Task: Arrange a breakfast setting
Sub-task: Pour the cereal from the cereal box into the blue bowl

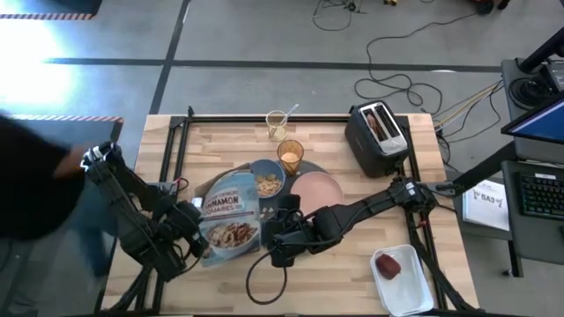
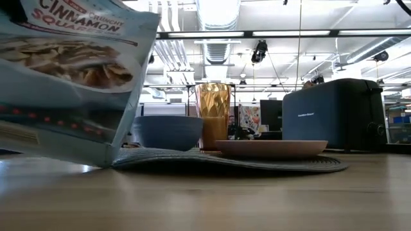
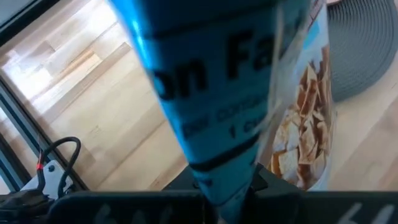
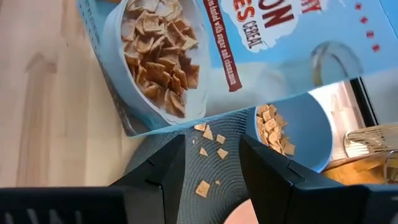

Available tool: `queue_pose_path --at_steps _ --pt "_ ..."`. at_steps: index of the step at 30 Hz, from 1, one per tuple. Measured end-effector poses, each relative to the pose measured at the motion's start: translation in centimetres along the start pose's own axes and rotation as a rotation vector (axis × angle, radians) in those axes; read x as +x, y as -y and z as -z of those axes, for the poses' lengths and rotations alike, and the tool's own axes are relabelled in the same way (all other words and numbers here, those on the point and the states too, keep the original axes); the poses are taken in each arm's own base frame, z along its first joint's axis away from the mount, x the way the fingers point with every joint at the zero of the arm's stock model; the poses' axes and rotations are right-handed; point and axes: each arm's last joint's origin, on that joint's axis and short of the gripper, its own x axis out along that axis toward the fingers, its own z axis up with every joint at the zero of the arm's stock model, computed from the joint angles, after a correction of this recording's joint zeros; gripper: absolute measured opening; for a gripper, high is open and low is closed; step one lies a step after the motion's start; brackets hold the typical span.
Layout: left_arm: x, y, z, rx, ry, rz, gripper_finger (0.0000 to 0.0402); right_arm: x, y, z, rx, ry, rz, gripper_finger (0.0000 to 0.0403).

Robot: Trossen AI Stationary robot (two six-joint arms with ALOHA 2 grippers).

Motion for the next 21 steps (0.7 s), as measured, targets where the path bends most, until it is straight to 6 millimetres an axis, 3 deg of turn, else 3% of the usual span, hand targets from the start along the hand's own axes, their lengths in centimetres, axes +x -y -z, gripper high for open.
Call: queue_pose_path --at_steps 10,21 --pt "0.9 -1.0 -3.1 0.022 -0.041 -0.033 0.0000 0.1 0.9 -0.1 -0.066 -0.008 0.013 0.0141" --pt "-1.9 -4.9 -7.7 -0.027 0.036 0.080 0.0000 0.3 1.3 -0.2 -0.049 -0.011 0.019 0.0141"
